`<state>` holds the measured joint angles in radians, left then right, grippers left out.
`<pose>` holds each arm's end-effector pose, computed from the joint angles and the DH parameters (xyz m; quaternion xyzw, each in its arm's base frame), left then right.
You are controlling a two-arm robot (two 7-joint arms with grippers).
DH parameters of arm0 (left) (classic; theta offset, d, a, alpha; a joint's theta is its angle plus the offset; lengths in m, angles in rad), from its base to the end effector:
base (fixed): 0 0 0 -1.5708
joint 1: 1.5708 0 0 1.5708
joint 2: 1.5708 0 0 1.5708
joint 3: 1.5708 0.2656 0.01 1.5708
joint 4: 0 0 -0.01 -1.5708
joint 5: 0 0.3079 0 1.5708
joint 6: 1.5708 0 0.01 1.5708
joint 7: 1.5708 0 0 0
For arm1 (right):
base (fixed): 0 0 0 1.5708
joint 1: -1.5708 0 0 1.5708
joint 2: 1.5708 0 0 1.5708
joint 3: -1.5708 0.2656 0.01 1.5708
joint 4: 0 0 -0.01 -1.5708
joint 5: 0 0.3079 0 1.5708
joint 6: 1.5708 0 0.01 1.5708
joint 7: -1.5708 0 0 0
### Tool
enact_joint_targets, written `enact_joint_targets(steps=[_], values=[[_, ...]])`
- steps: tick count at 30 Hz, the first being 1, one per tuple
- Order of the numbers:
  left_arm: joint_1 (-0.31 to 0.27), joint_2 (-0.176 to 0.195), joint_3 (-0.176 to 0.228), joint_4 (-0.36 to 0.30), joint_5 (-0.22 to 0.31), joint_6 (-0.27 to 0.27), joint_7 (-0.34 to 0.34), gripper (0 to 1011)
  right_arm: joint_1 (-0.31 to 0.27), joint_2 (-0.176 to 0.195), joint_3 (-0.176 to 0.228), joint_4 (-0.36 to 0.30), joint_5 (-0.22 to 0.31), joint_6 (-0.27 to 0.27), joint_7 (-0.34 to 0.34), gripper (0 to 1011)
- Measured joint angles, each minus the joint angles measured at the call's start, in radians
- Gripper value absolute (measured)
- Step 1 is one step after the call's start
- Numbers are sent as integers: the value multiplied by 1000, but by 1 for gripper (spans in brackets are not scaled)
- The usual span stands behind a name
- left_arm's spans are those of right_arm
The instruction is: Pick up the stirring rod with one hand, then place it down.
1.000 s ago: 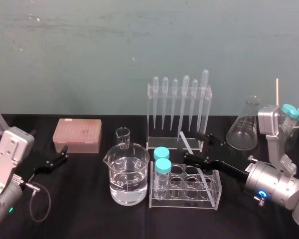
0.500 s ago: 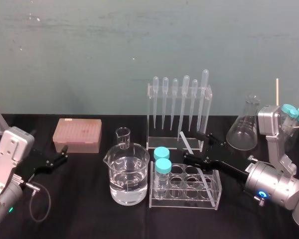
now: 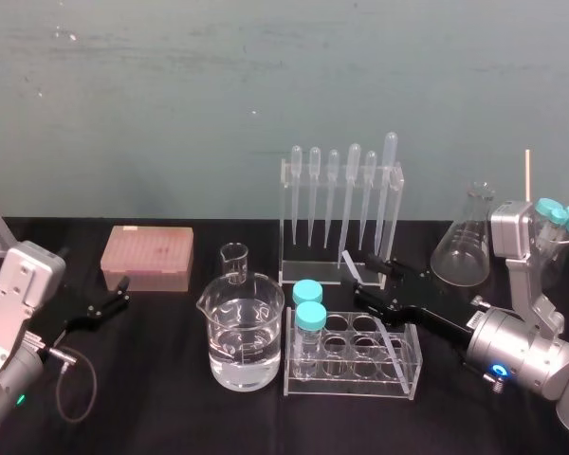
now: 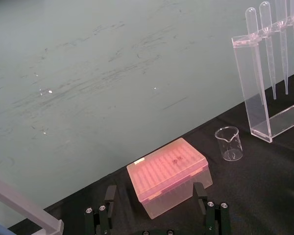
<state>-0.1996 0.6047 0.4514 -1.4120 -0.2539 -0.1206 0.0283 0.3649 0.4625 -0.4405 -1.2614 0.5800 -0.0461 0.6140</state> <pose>0.3533 0.0690 -0.2824 0.1414 -0.1325 0.5799 0.7913 0.4016 -0.0477 -0.2655 -0.0123 0.0343 -0.3553 0.9340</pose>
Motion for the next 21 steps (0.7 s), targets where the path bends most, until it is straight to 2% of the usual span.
enact_joint_targets(steps=[4, 8, 10, 11, 12, 13, 14, 18, 21], values=[[0, 0, 0, 0, 0, 0, 0, 1000, 0, 0, 0, 0, 0, -1, 0, 518], [0, 0, 0, 0, 0, 0, 0, 1000, 0, 0, 0, 0, -1, -1, -1, 416], [0, 0, 0, 0, 0, 0, 0, 1000, 0, 0, 0, 0, -1, -1, -1, 315], [0, 0, 0, 0, 0, 0, 0, 1000, 0, 0, 0, 0, -1, -1, -1, 315], [0, 0, 0, 0, 0, 0, 0, 1000, 0, 0, 0, 0, -1, -1, -1, 257], [0, 0, 0, 0, 0, 0, 0, 1000, 0, 0, 0, 0, -1, -1, -1, 257], [0, 0, 0, 0, 0, 0, 0, 1000, 0, 0, 0, 0, -1, -1, -1, 201], [0, 0, 0, 0, 0, 0, 0, 1000, 0, 0, 0, 0, -1, -1, -1, 88], [0, 0, 0, 0, 0, 0, 0, 1000, 0, 0, 0, 0, -1, -1, -1, 67]])
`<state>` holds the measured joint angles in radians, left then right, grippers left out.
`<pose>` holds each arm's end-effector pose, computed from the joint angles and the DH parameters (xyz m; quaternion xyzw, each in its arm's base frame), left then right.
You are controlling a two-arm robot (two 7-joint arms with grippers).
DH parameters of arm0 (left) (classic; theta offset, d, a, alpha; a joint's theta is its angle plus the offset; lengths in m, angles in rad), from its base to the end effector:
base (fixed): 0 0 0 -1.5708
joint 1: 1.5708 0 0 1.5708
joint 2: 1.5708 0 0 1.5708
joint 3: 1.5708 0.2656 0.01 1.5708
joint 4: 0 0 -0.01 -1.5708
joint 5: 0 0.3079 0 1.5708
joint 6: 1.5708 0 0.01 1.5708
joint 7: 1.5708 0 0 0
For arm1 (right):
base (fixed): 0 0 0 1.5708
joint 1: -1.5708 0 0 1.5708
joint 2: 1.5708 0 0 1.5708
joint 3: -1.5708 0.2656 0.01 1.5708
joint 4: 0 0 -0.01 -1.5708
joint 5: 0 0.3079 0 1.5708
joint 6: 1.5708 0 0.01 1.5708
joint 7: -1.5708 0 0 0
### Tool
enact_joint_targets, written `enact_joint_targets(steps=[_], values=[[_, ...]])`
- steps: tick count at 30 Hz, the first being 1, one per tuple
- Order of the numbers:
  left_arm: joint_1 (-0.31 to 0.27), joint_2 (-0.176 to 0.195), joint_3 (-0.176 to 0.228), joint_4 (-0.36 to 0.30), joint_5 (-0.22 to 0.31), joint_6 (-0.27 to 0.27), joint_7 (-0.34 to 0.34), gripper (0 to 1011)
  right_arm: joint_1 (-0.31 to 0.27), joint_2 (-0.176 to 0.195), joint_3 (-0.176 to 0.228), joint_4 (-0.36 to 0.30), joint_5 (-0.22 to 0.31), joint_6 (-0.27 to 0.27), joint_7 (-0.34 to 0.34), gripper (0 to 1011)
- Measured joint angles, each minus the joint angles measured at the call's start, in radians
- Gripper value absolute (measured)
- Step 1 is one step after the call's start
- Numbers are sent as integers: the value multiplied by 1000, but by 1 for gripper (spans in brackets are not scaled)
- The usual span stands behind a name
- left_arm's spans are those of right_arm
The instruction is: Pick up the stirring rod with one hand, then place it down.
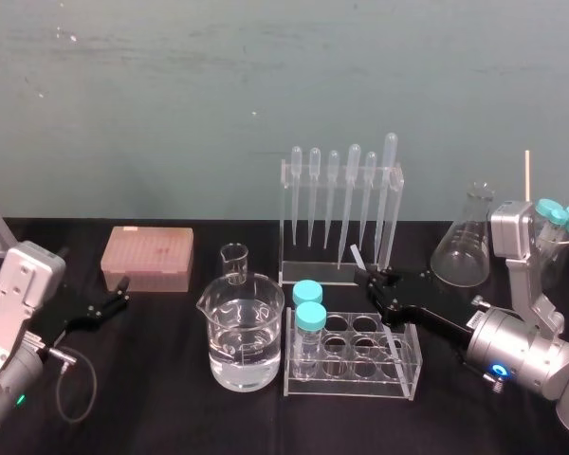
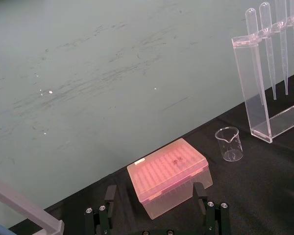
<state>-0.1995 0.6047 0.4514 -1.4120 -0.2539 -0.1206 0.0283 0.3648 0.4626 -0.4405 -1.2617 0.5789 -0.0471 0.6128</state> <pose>0.3532 0.0690 -0.2824 0.1415 -0.1325 0.5799 0.7913 0.4016 -0.0477 -0.2655 -0.0124 0.0335 -0.3558 0.9339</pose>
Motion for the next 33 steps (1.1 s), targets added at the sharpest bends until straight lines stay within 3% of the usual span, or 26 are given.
enact_joint_targets(steps=[9, 17, 27, 33], values=[[0, 0, 0, 0, 0, 0, 0, 1000, 0, 0, 0, 0, 0, 0, 0, 67], [0, 0, 0, 0, 0, 0, 0, 1000, -8, -19, 47, -29, 32, -59, 3, 67], [0, 0, 0, 0, 0, 0, 0, 1000, -9, -52, 110, -104, 76, -206, 43, 67], [0, 0, 0, 0, 0, 0, 0, 1000, -27, -76, 138, -123, 37, -385, 68, 67]])
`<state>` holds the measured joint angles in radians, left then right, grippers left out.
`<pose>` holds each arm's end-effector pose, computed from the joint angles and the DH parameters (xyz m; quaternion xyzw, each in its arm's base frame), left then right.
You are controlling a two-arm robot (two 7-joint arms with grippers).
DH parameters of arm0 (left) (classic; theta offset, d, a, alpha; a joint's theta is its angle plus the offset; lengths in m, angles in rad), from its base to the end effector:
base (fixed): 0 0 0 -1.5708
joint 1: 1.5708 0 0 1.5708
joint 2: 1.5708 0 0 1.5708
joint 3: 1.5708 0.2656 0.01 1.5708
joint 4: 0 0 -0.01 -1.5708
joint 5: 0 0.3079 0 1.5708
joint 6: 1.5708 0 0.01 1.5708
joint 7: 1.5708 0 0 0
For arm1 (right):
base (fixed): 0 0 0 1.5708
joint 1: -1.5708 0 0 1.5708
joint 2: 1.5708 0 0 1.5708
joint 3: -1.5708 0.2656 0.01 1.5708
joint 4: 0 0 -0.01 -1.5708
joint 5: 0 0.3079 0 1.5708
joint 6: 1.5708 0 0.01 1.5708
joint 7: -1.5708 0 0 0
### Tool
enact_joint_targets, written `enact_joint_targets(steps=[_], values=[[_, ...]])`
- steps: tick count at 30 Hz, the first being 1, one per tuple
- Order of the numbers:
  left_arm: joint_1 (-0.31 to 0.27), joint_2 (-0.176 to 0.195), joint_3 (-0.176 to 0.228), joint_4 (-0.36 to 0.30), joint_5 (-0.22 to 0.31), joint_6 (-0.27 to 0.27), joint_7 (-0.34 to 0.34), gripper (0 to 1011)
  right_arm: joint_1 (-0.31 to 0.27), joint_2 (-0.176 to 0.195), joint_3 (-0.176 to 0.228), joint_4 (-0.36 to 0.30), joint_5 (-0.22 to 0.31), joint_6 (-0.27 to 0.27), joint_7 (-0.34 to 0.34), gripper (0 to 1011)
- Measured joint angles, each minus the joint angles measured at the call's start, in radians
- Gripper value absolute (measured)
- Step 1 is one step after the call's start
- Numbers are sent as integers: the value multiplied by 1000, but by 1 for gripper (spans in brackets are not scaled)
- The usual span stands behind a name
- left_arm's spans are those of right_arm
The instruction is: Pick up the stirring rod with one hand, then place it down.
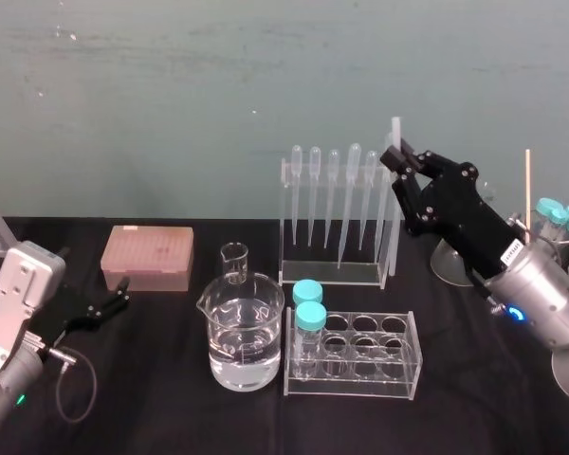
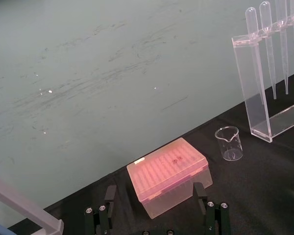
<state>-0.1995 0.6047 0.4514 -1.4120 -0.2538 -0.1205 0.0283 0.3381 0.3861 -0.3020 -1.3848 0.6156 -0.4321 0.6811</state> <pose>0.3532 0.0690 -0.2824 0.1415 -0.1325 0.5799 0.7913 0.4024 -0.0384 -0.2204 0.1904 -0.1603 -0.3407 0.9066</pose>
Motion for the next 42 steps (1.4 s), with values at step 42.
enact_joint_targets(steps=[42], values=[[0, 0, 0, 0, 0, 0, 0, 1000, -33, -19, 35, 104, -3, -64, 52, 66]])
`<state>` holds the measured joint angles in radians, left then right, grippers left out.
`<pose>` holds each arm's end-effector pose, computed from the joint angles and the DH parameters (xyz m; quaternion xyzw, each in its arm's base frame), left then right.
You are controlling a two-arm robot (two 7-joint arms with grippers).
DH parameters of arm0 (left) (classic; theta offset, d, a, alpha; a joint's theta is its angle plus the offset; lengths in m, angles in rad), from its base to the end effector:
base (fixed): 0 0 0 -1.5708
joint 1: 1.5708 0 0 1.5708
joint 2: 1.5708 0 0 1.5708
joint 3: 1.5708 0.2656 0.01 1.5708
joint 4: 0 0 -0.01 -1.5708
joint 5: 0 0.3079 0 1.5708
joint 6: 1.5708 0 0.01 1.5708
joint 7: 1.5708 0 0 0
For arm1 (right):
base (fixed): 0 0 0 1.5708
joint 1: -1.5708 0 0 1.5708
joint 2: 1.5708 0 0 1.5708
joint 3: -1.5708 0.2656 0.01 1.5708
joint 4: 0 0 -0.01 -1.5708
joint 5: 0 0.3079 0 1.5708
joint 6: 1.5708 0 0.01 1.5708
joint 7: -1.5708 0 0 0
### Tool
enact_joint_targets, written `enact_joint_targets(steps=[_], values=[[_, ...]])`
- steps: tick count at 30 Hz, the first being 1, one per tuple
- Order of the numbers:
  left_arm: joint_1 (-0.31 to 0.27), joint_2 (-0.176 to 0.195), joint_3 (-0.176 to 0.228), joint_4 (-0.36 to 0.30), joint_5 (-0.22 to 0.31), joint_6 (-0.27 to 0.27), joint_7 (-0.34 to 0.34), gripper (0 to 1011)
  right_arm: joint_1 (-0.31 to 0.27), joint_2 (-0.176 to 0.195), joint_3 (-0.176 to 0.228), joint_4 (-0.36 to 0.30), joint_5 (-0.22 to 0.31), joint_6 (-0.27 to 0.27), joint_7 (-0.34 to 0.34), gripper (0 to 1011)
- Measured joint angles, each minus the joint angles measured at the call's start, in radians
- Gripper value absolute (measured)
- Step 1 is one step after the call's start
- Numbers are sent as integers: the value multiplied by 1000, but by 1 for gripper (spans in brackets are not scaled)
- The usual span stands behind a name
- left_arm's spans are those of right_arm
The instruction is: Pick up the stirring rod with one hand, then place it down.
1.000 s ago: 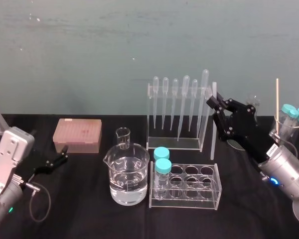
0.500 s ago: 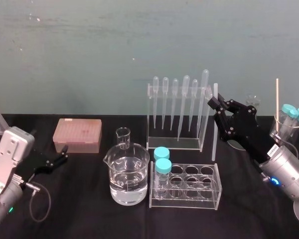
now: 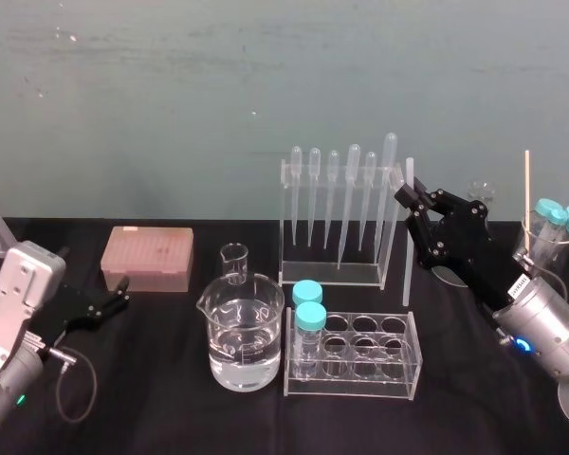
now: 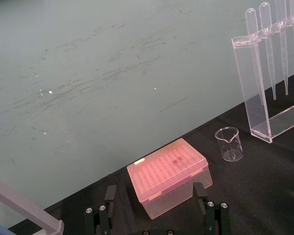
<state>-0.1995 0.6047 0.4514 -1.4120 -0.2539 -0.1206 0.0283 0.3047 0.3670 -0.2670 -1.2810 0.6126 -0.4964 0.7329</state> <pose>0.3532 0.0690 -0.2824 0.1415 -0.1325 0.5799 0.7913 0.3975 -0.0556 -0.2591 0.1804 -0.1464 -0.3597 0.9037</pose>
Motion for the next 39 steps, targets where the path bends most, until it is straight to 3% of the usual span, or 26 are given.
enact_joint_targets(steps=[39], values=[[0, 0, 0, 0, 0, 0, 0, 1000, 0, 0, -1, 0, 0, 0, 0, 66]])
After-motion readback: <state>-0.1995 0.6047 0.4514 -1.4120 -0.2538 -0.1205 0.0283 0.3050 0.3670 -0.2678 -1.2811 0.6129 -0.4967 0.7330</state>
